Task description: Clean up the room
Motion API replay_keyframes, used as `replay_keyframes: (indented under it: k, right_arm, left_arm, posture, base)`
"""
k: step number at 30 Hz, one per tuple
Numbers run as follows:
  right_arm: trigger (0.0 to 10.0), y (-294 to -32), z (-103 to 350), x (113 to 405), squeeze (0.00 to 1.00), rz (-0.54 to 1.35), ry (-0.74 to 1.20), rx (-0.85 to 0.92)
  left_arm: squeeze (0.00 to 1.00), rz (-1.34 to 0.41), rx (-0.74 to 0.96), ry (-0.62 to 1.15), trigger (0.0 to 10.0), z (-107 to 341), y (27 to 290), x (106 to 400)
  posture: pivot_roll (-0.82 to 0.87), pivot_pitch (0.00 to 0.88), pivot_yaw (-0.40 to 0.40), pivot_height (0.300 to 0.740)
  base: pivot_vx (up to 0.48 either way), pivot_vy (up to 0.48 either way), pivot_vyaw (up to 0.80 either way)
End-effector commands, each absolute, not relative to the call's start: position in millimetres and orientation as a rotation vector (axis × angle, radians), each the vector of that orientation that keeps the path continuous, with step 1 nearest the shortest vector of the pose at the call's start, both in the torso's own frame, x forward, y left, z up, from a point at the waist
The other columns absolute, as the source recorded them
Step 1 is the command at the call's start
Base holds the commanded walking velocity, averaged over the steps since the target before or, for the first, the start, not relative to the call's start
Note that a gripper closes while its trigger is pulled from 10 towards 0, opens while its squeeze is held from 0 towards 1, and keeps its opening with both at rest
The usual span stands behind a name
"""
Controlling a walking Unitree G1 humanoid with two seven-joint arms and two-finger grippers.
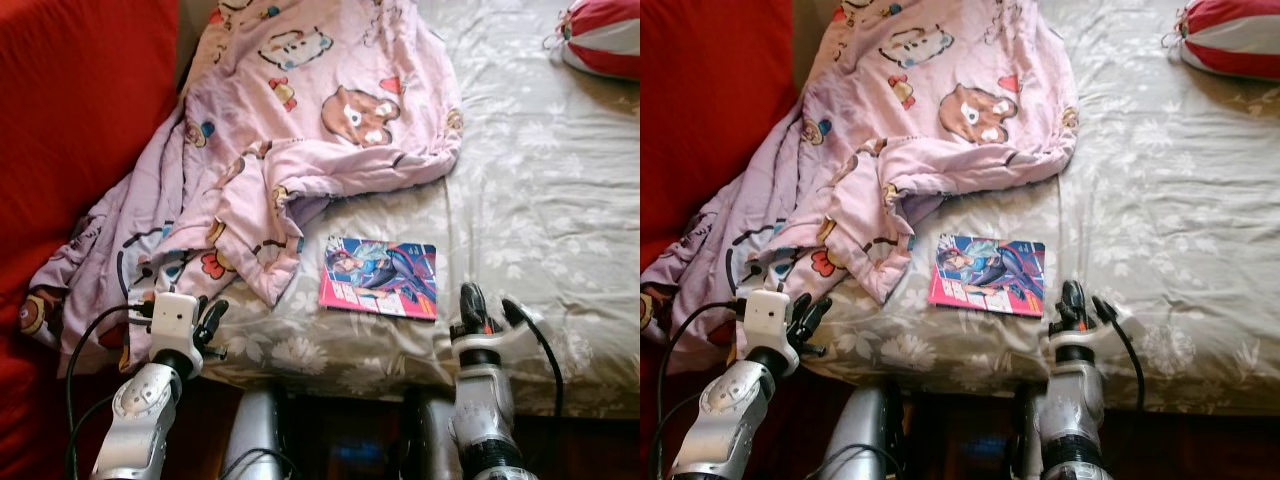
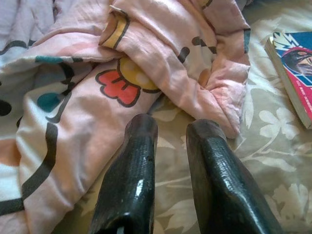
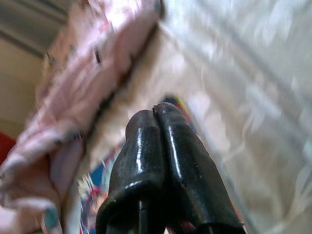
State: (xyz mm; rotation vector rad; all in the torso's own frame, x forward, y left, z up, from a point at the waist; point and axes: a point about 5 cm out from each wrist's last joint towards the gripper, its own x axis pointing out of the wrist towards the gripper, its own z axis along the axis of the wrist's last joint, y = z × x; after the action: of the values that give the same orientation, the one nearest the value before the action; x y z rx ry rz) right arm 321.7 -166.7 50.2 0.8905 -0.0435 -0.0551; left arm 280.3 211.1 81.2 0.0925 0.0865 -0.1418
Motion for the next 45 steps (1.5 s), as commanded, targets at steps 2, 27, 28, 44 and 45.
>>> replay_keyframes:
  k: [2,27,28,44,45]
  right_arm:
    - [10.0,-163,22,307,0.0,-0.145,0.118,0.894]
    - [10.0,-196,-21,268,0.0,-0.389,0.301,0.876]
    - [10.0,-204,-18,269,0.0,-0.414,0.284,0.846]
    - [10.0,-266,-9,252,0.0,-0.653,0.186,0.688]
    - [10.0,-264,-6,253,0.0,-0.625,0.156,0.674]
  left_arm:
    - [0.0,-0.115,0.101,0.125,10.0,71,218,272]
    - [0.0,-0.125,0.112,0.128,10.0,72,221,271]
    - [0.0,-0.125,0.114,0.128,10.0,73,221,271]
    - [0.0,-0.135,0.107,0.131,10.0,71,218,272]
    - [0.0,-0.135,0.106,0.13,10.0,71,218,272]
  posture:
    - [0.17,0.219,0.067,0.601]
    - [0.17,0.22,0.084,0.601]
    - [0.17,0.22,0.084,0.601]
    - [0.16,0.216,0.083,0.601]
    - [0.16,0.216,0.083,0.601]
  base:
    - [0.0,0.0,0.0]
    - [0.0,0.0,0.0]
    - [0.0,0.0,0.0]
    - [0.0,0.0,0.0]
    - [0.0,0.0,0.0]
